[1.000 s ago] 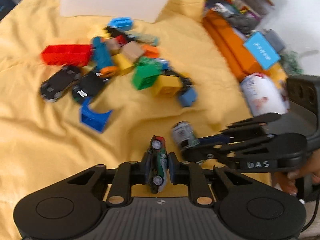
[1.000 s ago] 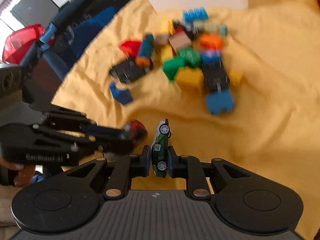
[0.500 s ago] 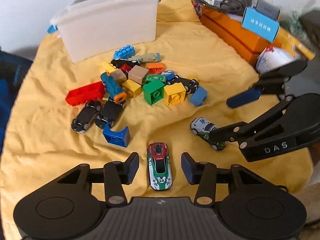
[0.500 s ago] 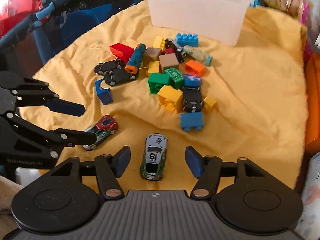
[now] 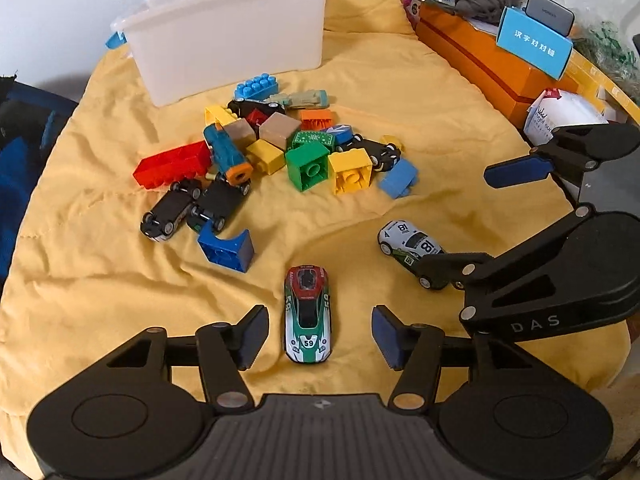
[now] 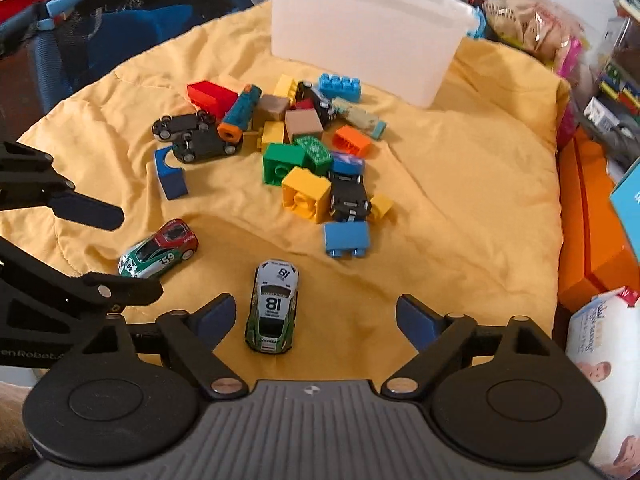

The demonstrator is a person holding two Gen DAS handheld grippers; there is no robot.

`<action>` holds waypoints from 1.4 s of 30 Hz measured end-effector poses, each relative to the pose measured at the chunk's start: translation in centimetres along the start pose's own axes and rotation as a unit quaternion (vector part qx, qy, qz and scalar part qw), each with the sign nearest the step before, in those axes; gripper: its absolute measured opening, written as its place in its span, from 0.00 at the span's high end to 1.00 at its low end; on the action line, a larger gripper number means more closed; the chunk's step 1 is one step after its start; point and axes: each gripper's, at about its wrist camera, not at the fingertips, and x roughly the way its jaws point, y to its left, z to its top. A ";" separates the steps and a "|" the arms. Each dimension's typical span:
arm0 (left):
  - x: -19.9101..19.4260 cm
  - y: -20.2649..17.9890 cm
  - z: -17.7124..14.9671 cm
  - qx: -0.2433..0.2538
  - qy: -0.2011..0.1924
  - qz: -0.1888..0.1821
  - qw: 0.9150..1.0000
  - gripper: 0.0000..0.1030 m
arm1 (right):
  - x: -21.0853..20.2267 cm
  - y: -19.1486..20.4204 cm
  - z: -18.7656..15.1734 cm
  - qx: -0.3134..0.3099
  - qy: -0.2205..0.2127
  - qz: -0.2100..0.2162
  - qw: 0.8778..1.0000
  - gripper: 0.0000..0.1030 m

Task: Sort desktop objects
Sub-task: 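Lift both held cars off the blanket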

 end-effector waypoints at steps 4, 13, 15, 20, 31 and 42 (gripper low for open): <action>0.0 0.1 -0.2 -0.007 0.002 -0.008 1.000 0.41 | 0.0 0.0 -0.2 0.001 0.000 0.016 1.000 0.19; 0.5 0.4 -0.4 -0.007 0.002 -0.019 1.000 0.45 | 0.2 0.3 -0.4 0.001 0.010 0.032 0.999 0.29; 0.6 0.8 -0.3 -0.014 -0.003 -0.023 1.000 0.46 | 0.3 0.6 -0.5 -0.009 0.008 0.007 1.000 0.29; 1.7 1.1 -0.3 -0.002 0.012 -0.017 1.000 0.47 | 0.6 0.8 -0.4 -0.004 0.012 0.030 0.999 0.46; 3.0 1.4 0.0 0.021 0.026 -0.013 0.999 0.68 | 2.1 1.9 -0.6 0.002 0.036 0.035 0.999 0.68; 2.9 1.4 0.1 0.048 0.019 -0.019 0.998 0.68 | 2.2 1.9 -0.3 0.004 0.027 0.030 0.999 0.69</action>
